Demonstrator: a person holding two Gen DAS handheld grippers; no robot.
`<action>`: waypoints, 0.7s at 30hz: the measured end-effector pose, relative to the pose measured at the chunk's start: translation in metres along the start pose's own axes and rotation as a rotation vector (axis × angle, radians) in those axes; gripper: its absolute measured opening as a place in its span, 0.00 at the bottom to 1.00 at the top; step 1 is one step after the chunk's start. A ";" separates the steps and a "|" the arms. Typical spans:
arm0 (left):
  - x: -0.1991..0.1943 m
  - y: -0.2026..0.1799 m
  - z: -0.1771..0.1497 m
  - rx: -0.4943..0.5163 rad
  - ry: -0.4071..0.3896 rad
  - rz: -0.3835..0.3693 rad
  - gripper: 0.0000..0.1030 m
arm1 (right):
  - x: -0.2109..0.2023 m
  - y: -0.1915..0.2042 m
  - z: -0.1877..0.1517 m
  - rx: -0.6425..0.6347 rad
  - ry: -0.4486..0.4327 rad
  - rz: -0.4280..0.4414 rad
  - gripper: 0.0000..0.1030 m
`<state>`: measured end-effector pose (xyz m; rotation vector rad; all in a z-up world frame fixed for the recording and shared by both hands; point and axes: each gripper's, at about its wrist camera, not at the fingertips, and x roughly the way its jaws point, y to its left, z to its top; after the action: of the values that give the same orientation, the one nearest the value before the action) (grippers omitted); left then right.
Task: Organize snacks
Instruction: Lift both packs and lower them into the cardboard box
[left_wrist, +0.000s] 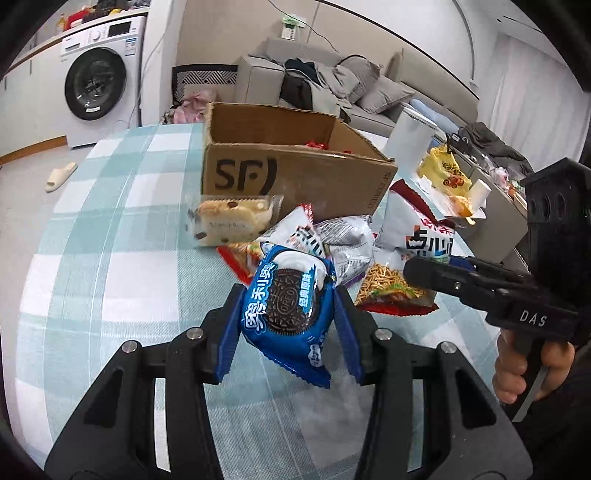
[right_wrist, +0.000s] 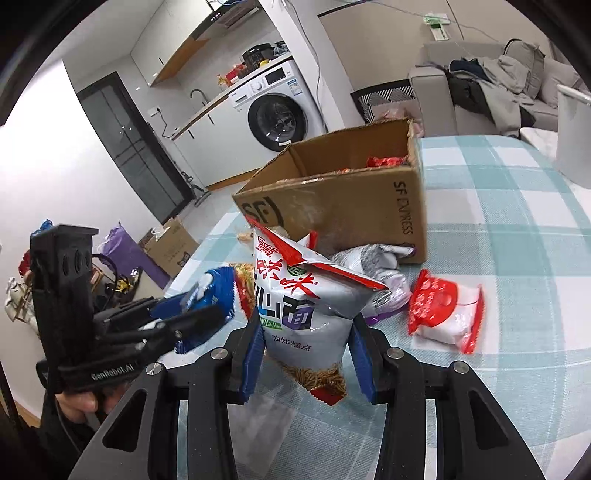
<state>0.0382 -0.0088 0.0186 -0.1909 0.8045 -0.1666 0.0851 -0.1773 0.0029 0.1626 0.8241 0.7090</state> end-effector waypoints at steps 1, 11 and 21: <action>0.000 -0.001 0.003 0.002 -0.001 0.001 0.43 | -0.001 -0.001 0.001 0.006 -0.005 0.003 0.41; 0.003 -0.009 0.023 -0.006 -0.012 -0.004 0.43 | -0.010 0.008 0.006 -0.004 -0.024 0.004 0.41; 0.004 -0.002 0.045 -0.031 -0.035 -0.006 0.43 | -0.013 0.021 0.020 -0.034 -0.054 0.006 0.41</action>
<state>0.0732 -0.0071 0.0468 -0.2252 0.7722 -0.1564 0.0826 -0.1667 0.0331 0.1532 0.7602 0.7212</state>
